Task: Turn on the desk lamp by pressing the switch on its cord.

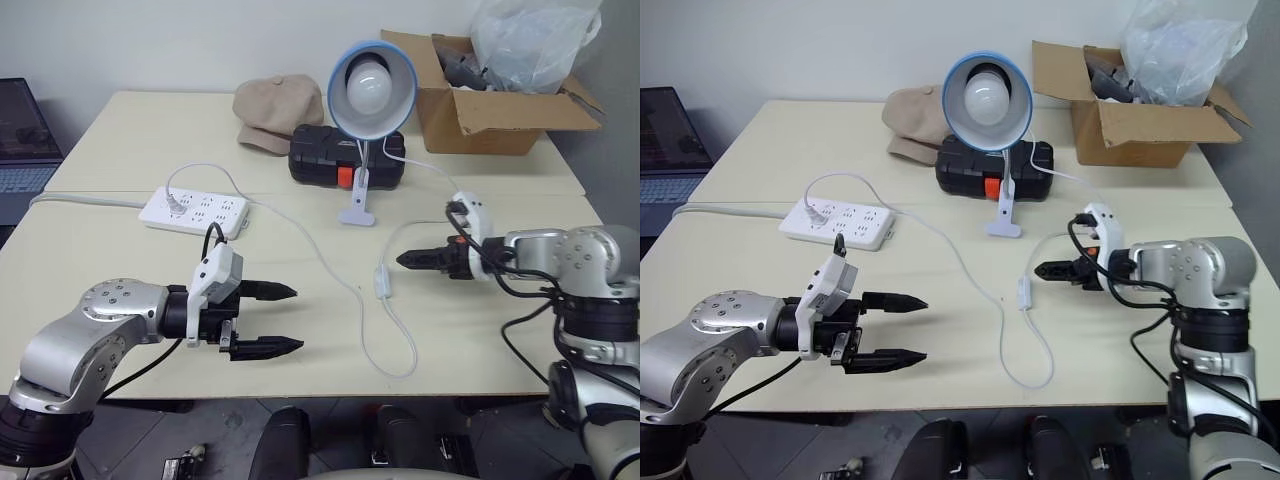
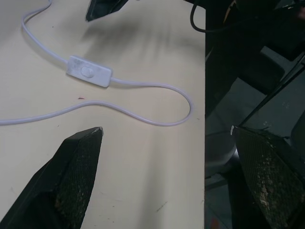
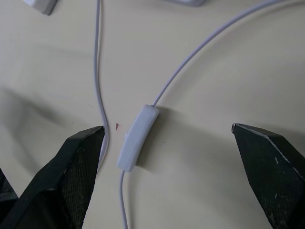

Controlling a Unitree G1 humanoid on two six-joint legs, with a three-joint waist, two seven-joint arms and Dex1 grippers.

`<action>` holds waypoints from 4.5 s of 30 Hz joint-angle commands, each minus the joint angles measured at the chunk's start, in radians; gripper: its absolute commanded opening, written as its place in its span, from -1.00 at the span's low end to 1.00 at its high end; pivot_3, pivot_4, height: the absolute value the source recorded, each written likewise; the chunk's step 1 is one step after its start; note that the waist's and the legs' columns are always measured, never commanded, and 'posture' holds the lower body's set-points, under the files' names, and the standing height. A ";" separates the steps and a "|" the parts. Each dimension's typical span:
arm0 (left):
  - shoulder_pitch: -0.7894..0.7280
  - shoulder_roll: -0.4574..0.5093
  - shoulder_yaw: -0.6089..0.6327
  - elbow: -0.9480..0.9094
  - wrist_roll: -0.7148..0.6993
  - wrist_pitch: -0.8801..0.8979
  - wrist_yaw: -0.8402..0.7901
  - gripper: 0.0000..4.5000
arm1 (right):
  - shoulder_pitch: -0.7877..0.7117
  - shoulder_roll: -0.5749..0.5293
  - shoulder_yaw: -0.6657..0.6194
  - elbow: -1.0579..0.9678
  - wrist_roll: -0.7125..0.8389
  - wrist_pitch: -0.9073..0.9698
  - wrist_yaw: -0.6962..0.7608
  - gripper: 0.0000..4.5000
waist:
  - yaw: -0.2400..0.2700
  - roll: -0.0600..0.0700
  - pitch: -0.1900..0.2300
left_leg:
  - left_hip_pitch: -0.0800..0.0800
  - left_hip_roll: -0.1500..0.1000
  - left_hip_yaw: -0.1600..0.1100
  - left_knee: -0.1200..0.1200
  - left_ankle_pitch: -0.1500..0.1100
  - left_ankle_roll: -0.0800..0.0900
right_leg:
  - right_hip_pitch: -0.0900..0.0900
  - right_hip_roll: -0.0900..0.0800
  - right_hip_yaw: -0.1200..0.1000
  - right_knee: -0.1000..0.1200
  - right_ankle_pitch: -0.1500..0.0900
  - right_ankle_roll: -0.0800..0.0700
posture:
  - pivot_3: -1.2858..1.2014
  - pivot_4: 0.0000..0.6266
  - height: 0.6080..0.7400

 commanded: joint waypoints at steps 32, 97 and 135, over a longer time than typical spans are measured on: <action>0.084 0.009 -0.001 -0.027 0.053 -0.074 -0.013 1.00 | -0.123 0.121 0.081 0.199 -0.042 0.017 -0.009 0.67 | -0.006 0.000 0.000 | -0.005 0.000 0.002 0.000 0.000 0.000 | -0.006 0.000 0.002 0.000 0.001 0.001 | 0.03 -0.52 1.00; -0.568 -0.347 0.057 0.431 -0.347 0.463 0.134 1.00 | 0.036 0.195 -0.283 -0.197 0.582 -0.173 -0.100 -0.82 | -0.027 -0.001 0.000 | -0.007 0.000 0.001 0.001 0.000 0.000 | -0.006 0.001 0.001 0.001 0.001 0.002 | 0.03 -0.52 1.00; -0.559 -0.484 -0.024 0.478 -0.232 0.396 0.091 0.19 | 0.082 0.023 -0.075 -0.245 0.877 -0.330 -0.185 -0.82 | -0.025 -0.001 0.000 | -0.007 0.000 0.001 0.001 0.000 0.000 | -0.006 0.000 0.002 0.000 0.001 0.002 | 0.03 -0.52 1.00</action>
